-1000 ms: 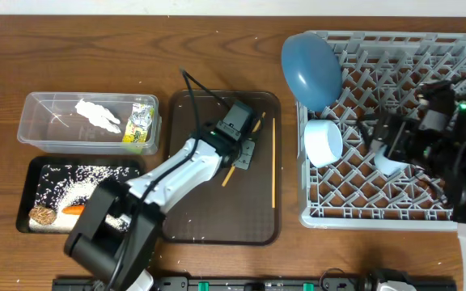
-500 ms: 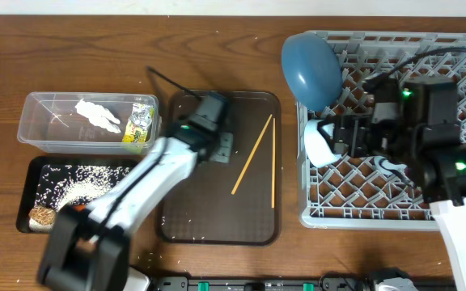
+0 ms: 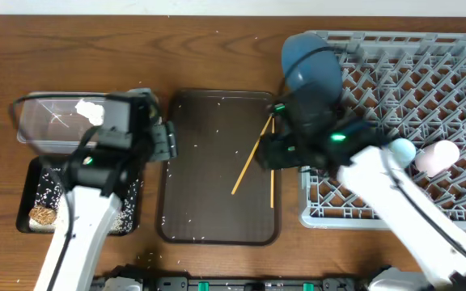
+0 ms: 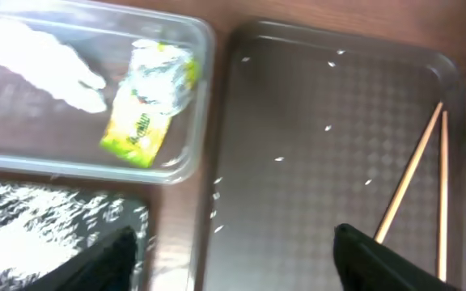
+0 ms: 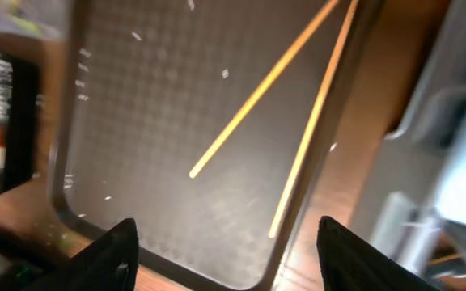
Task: Sort waste into correct bins and load items into the dishwasher rack
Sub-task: 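Retract the left arm and grasp one chopstick with the right gripper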
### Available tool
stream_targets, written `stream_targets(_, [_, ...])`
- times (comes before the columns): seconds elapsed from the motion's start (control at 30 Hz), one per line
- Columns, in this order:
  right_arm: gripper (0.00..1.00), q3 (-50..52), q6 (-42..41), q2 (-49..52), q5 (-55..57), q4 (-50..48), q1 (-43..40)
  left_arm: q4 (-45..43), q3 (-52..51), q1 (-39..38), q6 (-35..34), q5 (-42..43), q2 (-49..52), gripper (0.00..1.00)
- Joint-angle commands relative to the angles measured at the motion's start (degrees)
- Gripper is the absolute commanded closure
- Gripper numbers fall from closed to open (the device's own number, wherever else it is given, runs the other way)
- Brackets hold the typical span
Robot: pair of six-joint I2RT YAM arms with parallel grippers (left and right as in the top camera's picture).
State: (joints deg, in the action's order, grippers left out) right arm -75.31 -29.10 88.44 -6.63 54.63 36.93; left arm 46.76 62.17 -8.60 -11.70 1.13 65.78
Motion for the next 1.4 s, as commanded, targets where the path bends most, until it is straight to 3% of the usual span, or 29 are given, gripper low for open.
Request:
stream_targets(0.0, [0.37, -0.74, -11.87, 6.45, 4.26, -1.62, 3.72, 1.9, 1.22, 2.23, 0.11, -0.46, -2.91, 0.16])
stream_targets(0.07, [0.37, -0.74, -14.78, 10.45, 4.0, -3.78, 4.92, 3.04, 1.22, 3.02, 0.11, -0.48, -3.91, 0.1])
stream_targets(0.1, [0.37, -0.74, -15.98, 12.26, 3.61, -4.87, 5.29, 3.5, 1.22, 3.26, 0.11, -0.48, -4.2, 0.02])
stream_targets(0.2, [0.43, -0.74, -19.12, 17.2, 2.1, -7.5, 5.46, 4.02, 1.18, 3.52, 0.13, -0.5, -4.39, 0.02])
stream_targets(0.4, [0.41, -0.74, -24.74, 22.93, 3.5, -11.13, 4.0, 4.26, 1.16, 3.5, 0.11, -0.48, -4.37, 0.02])
stream_targets(0.6, [0.5, -0.74, -27.1, 26.97, 3.63, -15.5, 1.53, 4.24, 1.16, 3.5, 0.11, -0.48, -4.37, 0.02])
stream_targets(0.7, [0.57, -0.74, -27.1, 29.07, 3.87, -17.33, 1.11, 4.24, 1.16, 3.5, 0.11, -0.48, -4.37, 0.02])
stream_targets(0.87, [0.91, -0.76, -26.75, 30.29, 3.43, -18.01, 0.74, 4.24, 1.18, 3.5, 0.11, -0.48, -4.37, 0.02])
stream_targets(0.93, [0.99, -0.96, -23.63, 29.86, 3.41, -18.49, 0.81, 4.24, 1.18, 3.5, 0.11, -0.48, -4.37, 0.02])
stream_targets(1.13, [0.99, -3.82, -8.57, 25.05, 3.23, -15.58, 0.92, 4.24, 1.18, 3.5, 0.11, -0.48, -4.37, 0.02])
stream_targets(1.37, [0.99, -6.51, 7.91, 11.85, -0.59, -10.64, 1.33, 4.24, 1.18, 3.5, 0.11, -0.48, -4.37, 0.02])
